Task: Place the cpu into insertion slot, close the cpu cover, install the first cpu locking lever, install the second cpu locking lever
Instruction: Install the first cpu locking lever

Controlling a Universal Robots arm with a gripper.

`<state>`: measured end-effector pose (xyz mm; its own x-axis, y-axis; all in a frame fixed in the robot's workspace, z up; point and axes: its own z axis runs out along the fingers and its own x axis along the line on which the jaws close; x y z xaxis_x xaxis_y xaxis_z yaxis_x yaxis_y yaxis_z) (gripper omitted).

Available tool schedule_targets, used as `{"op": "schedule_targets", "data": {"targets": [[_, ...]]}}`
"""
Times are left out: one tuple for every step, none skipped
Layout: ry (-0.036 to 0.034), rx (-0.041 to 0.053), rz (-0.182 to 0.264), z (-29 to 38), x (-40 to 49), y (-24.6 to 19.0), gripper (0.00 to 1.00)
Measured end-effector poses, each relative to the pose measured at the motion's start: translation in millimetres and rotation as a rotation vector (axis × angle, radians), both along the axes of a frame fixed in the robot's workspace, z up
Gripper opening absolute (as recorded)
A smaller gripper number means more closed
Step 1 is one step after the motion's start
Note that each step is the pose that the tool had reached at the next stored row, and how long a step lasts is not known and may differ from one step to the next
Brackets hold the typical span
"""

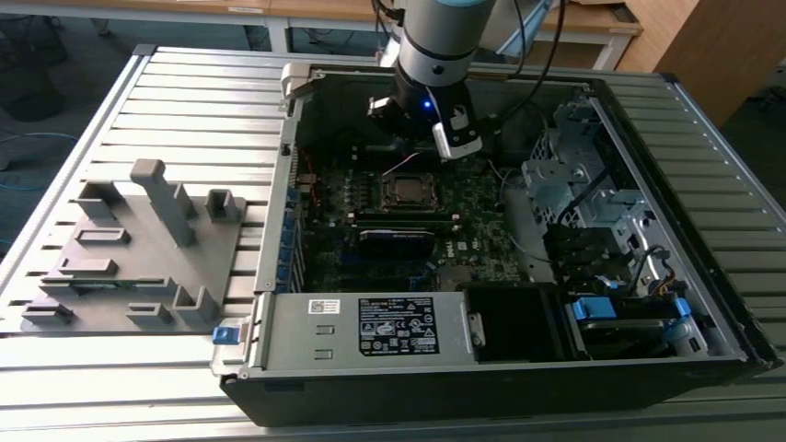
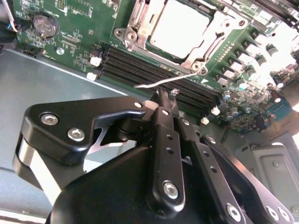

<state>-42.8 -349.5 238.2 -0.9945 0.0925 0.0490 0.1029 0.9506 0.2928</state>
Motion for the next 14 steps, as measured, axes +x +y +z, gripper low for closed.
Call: {"op": "schedule_targets", "data": {"targets": [[-0.0005,0.0001,0.000,-0.7,0.0,0.0,0.10],[-0.0005,-0.0001,0.000,-0.7,0.0,0.0,0.10],[-0.0005,-0.0002,0.000,-0.7,0.0,0.0,0.10],[-0.0005,-0.0002,0.000,-0.7,-0.1,0.0,0.10],[-0.0006,0.0000,0.000,-0.8,0.0,0.0,0.10],[-0.0006,-0.0001,0.000,-0.9,0.0,0.0,0.10],[-0.0006,-0.0001,0.000,-0.9,0.0,0.0,0.10],[-0.0006,-0.0001,0.000,-0.9,-0.1,0.0,0.10],[-0.0006,0.0000,0.000,-0.9,0.0,0.0,0.10],[-0.0008,0.0004,0.000,-1.4,0.0,0.0,0.10],[-0.0008,0.0004,0.000,-2.1,0.0,0.1,0.10],[-0.0007,0.0001,0.000,-2.9,0.0,0.0,0.10],[-0.0006,-0.0001,0.000,-3.3,0.0,0.0,0.10],[-0.0005,-0.0002,0.000,-3.3,0.0,0.0,0.10]]}}
